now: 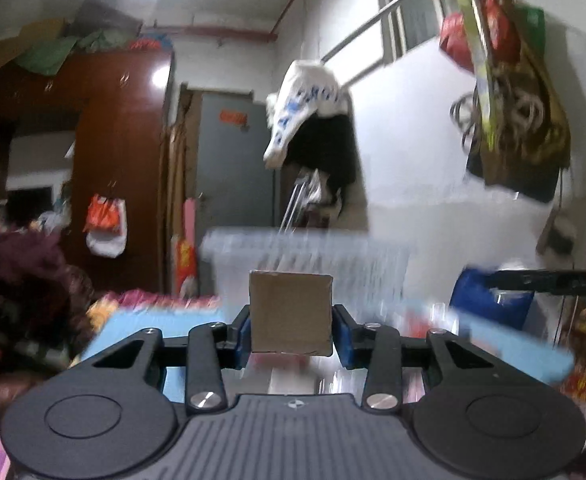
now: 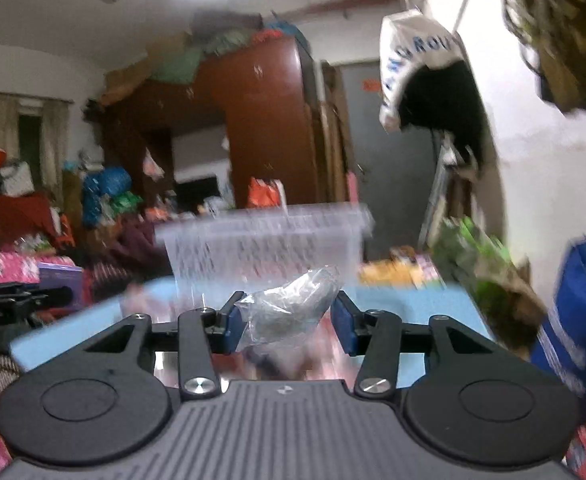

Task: Organize objects
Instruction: 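Drop the beige box and plastic bag into the white basket with both grippers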

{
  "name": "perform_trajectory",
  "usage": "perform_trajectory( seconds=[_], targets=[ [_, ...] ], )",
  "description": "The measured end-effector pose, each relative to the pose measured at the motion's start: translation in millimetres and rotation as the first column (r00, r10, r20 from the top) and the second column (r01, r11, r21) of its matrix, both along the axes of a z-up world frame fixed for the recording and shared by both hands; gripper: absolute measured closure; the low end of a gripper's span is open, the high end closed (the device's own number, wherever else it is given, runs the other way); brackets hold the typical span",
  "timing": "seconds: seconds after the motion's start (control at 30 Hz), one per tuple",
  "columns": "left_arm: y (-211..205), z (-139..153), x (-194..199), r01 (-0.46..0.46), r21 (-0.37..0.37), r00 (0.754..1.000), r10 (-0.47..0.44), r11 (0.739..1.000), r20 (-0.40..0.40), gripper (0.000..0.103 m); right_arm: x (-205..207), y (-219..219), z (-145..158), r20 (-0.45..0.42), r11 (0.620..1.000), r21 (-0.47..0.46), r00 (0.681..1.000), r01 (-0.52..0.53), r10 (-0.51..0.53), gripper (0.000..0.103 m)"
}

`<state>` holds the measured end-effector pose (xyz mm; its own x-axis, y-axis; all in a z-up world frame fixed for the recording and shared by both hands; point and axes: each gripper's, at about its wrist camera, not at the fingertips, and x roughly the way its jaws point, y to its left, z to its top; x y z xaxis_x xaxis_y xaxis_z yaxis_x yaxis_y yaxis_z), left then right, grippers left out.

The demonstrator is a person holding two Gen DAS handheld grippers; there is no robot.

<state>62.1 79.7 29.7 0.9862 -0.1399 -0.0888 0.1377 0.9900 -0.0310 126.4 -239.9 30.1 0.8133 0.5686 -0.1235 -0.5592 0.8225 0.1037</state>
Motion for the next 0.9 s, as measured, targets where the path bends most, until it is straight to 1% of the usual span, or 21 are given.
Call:
perform_trajectory(
  seconds=[0.03,0.1,0.13,0.17,0.23,0.27,0.37,0.4,0.43,0.47,0.5,0.53,0.57,0.6,0.63,0.67,0.77,0.83,0.87,0.9],
  targets=[
    [-1.0,12.9,13.3,0.025,-0.018,1.0,-0.025,1.0,0.005,0.059,11.9,7.3,12.4,0.026,1.0,0.004,0.999,-0.018,0.018,0.053],
    [-4.9,40.4,51.6,0.072,-0.051,0.997,-0.073,0.996,-0.016,0.059,40.6,27.0,36.1,0.101,0.999,-0.014,0.994,-0.041,0.042,0.052],
    [-7.4,49.6,68.3,0.077,-0.062,0.997,-0.078,0.995,-0.018,0.059,59.9,39.4,46.9,0.118,0.998,-0.033,0.992,-0.052,0.055,0.052],
    [-12.1,58.8,89.2,0.066,-0.048,0.997,-0.068,0.997,-0.025,0.059,75.8,49.0,53.2,0.122,0.997,-0.048,0.99,-0.06,0.066,0.053],
    [-18.3,68.3,124.4,0.017,-0.023,0.999,-0.018,1.0,-0.039,0.059,111.1,69.1,61.6,0.091,0.995,-0.07,0.992,-0.078,0.084,0.053],
    [-18.6,70.8,145.6,-0.001,-0.025,0.997,-0.001,1.0,-0.075,0.059,124.8,76.3,62.0,0.065,0.994,-0.077,0.995,-0.071,0.077,0.054],
    [-14.0,67.1,185.4,-0.039,-0.06,0.99,0.03,0.997,-0.14,0.059,154.4,92.8,56.7,0.016,0.993,-0.113,0.999,-0.032,0.034,0.054],
    [-12.5,64.4,193.4,-0.043,-0.064,0.987,0.032,0.997,-0.156,0.056,160.7,95.0,54.3,0.008,0.993,-0.112,1.0,-0.025,0.026,0.054],
    [-11.6,61.6,201.3,-0.041,-0.064,0.985,0.029,0.997,-0.172,0.042,166.1,96.1,52.4,-0.013,0.995,-0.099,0.999,-0.033,0.032,0.051],
    [-11.6,59.0,208.7,-0.044,-0.057,0.98,0.032,0.997,-0.196,0.032,169.4,96.1,50.9,-0.043,0.994,-0.093,0.998,-0.051,0.047,0.045],
    [-11.8,56.5,210.6,-0.064,-0.05,0.977,0.052,0.997,-0.206,0.019,172.0,97.2,49.8,-0.072,0.994,-0.092,0.996,-0.056,0.049,0.031],
    [-11.5,54.8,207.0,-0.087,-0.04,0.976,0.077,0.995,-0.204,0.017,168.7,92.2,50.1,-0.075,0.996,-0.085,0.997,-0.033,0.027,0.021],
    [-10.8,53.7,197.3,-0.095,-0.031,0.978,0.088,0.995,-0.19,0.017,161.4,90.3,50.9,-0.057,0.997,-0.082,0.998,0.001,-0.006,0.007],
    [-10.4,53.9,187.6,-0.085,-0.029,0.983,0.079,0.996,-0.169,0.017,150.2,87.2,52.7,-0.028,0.996,-0.083,0.999,0.022,-0.025,0.001],
    [-8.4,54.4,174.3,-0.07,-0.027,0.986,0.065,0.997,-0.154,0.017,140.3,82.5,55.0,-0.009,0.996,-0.082,1.0,0.029,-0.03,0.0],
    [-4.9,55.0,156.3,-0.058,-0.026,0.988,0.053,0.998,-0.144,0.017,128.0,76.1,56.1,-0.012,0.997,-0.071,1.0,0.028,-0.029,0.0],
    [11.3,40.2,104.8,0.005,-0.05,0.992,-0.012,0.999,-0.127,0.014,86.7,54.5,47.0,-0.093,0.998,-0.055,0.996,-0.013,0.008,0.0],
    [17.6,20.7,74.0,0.003,-0.056,0.992,-0.01,0.998,-0.129,0.014,54.2,38.3,27.8,-0.088,0.996,-0.074,0.995,-0.056,0.049,0.0],
    [19.1,9.5,55.9,-0.006,-0.057,0.993,-0.001,0.998,-0.121,0.014,32.1,31.0,12.6,-0.077,0.992,-0.104,0.995,-0.071,0.063,0.0],
    [19.2,-0.5,40.4,-0.007,-0.054,0.994,0.001,0.999,-0.112,0.014,16.2,25.8,-0.9,-0.063,0.991,-0.121,0.997,-0.061,0.053,0.0]
  ],
)
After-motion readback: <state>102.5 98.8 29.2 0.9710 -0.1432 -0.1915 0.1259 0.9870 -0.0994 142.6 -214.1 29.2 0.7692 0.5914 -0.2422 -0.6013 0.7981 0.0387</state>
